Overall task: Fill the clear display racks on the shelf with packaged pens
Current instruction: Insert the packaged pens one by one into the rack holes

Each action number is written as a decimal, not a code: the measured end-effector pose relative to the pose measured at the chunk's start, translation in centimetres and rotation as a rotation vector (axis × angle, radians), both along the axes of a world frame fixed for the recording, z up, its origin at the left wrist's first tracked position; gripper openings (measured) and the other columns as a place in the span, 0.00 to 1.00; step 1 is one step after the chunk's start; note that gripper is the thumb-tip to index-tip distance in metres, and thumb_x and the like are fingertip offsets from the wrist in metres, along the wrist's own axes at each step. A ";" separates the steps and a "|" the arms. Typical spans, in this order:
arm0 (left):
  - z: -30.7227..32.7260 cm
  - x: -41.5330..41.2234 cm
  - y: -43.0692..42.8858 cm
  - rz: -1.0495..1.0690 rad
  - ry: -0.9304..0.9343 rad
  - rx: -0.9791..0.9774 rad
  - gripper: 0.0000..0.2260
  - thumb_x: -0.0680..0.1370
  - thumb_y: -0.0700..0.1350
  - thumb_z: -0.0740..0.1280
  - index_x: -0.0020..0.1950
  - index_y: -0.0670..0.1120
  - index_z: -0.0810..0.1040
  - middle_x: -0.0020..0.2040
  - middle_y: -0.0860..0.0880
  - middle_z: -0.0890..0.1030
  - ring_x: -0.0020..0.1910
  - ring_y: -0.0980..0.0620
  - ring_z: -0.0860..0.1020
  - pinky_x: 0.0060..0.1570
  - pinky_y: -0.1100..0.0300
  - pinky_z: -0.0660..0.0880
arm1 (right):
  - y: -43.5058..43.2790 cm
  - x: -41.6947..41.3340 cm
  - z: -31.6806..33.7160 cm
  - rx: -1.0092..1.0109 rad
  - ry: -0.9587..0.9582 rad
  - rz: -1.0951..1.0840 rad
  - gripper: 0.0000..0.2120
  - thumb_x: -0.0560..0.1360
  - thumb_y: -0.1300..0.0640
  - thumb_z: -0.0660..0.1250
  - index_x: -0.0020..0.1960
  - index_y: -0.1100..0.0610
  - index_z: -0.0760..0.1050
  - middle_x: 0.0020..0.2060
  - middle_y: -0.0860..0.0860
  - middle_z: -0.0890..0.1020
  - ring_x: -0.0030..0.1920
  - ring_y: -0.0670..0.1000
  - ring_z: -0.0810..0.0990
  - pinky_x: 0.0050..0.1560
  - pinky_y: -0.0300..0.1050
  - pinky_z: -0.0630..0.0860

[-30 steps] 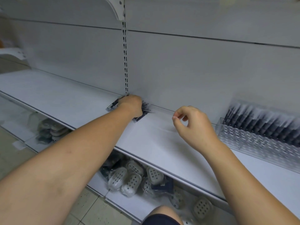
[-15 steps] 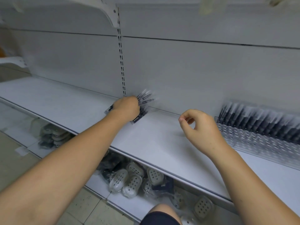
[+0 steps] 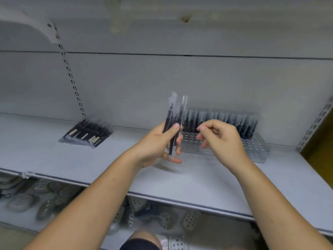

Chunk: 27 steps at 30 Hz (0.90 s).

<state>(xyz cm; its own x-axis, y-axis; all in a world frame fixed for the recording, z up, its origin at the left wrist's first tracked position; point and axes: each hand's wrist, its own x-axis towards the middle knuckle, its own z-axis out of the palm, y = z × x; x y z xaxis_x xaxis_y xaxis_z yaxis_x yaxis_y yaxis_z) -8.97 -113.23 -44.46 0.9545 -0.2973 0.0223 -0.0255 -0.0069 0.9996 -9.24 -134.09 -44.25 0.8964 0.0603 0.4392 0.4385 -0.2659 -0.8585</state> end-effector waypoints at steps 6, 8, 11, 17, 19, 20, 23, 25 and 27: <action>-0.6 2.2 -9.4 -0.109 -0.067 0.028 0.12 0.87 0.57 0.58 0.60 0.49 0.71 0.39 0.52 0.73 0.33 0.52 0.69 0.30 0.60 0.64 | -7.0 0.5 0.2 0.157 0.018 -0.153 0.04 0.81 0.60 0.68 0.50 0.53 0.80 0.38 0.51 0.85 0.29 0.49 0.79 0.31 0.36 0.72; -0.7 3.3 -12.0 -0.166 -0.084 0.001 0.11 0.87 0.56 0.58 0.58 0.49 0.72 0.39 0.51 0.71 0.32 0.54 0.66 0.31 0.60 0.56 | -8.7 1.1 0.5 0.168 -0.011 -0.184 0.03 0.81 0.59 0.70 0.49 0.52 0.80 0.38 0.49 0.84 0.28 0.47 0.79 0.30 0.35 0.72; -0.6 4.7 -15.0 -0.264 -0.097 -0.022 0.12 0.87 0.54 0.59 0.57 0.46 0.73 0.40 0.49 0.69 0.33 0.54 0.64 0.29 0.60 0.54 | -10.8 2.5 1.1 0.143 -0.055 -0.228 0.04 0.80 0.59 0.71 0.46 0.55 0.81 0.33 0.48 0.83 0.29 0.46 0.79 0.29 0.35 0.72; -0.9 7.3 -17.4 -0.324 -0.065 -0.037 0.13 0.87 0.51 0.60 0.63 0.43 0.77 0.41 0.48 0.72 0.36 0.52 0.65 0.30 0.61 0.58 | -14.1 5.7 1.3 0.122 -0.068 -0.255 0.12 0.80 0.56 0.71 0.44 0.66 0.79 0.34 0.59 0.83 0.31 0.50 0.81 0.34 0.40 0.74; -1.3 7.9 -17.4 -0.326 -0.038 -0.066 0.13 0.87 0.49 0.60 0.64 0.43 0.77 0.41 0.48 0.74 0.36 0.52 0.67 0.30 0.61 0.59 | -14.8 6.6 1.0 0.157 -0.100 -0.266 0.13 0.81 0.56 0.70 0.46 0.68 0.79 0.35 0.61 0.82 0.32 0.51 0.81 0.34 0.43 0.74; -1.6 8.1 -17.4 -0.328 -0.026 -0.075 0.13 0.87 0.49 0.60 0.65 0.42 0.77 0.42 0.47 0.74 0.36 0.52 0.67 0.30 0.61 0.59 | -15.2 7.0 0.8 0.202 -0.119 -0.279 0.13 0.81 0.57 0.70 0.48 0.69 0.79 0.35 0.61 0.81 0.32 0.51 0.81 0.34 0.44 0.74; -2.5 8.6 -17.1 -0.320 -0.015 -0.087 0.13 0.87 0.47 0.60 0.66 0.43 0.78 0.42 0.47 0.74 0.37 0.51 0.68 0.32 0.59 0.61 | -16.1 7.7 0.0 0.376 -0.181 -0.322 0.08 0.83 0.59 0.66 0.54 0.63 0.81 0.38 0.57 0.81 0.33 0.54 0.81 0.33 0.47 0.73; -3.0 8.8 -17.1 -0.312 -0.029 -0.085 0.12 0.88 0.45 0.59 0.65 0.44 0.78 0.40 0.48 0.74 0.38 0.51 0.69 0.35 0.57 0.62 | -16.7 8.1 -0.8 0.428 -0.225 -0.351 0.08 0.84 0.59 0.64 0.56 0.59 0.82 0.38 0.55 0.82 0.35 0.56 0.81 0.34 0.48 0.74; -3.4 8.9 -17.1 -0.312 -0.039 -0.084 0.11 0.88 0.44 0.59 0.64 0.44 0.79 0.40 0.48 0.74 0.39 0.51 0.69 0.35 0.56 0.63 | -17.3 8.4 -1.7 0.432 -0.248 -0.384 0.09 0.85 0.58 0.63 0.58 0.59 0.81 0.37 0.52 0.82 0.36 0.55 0.81 0.35 0.47 0.76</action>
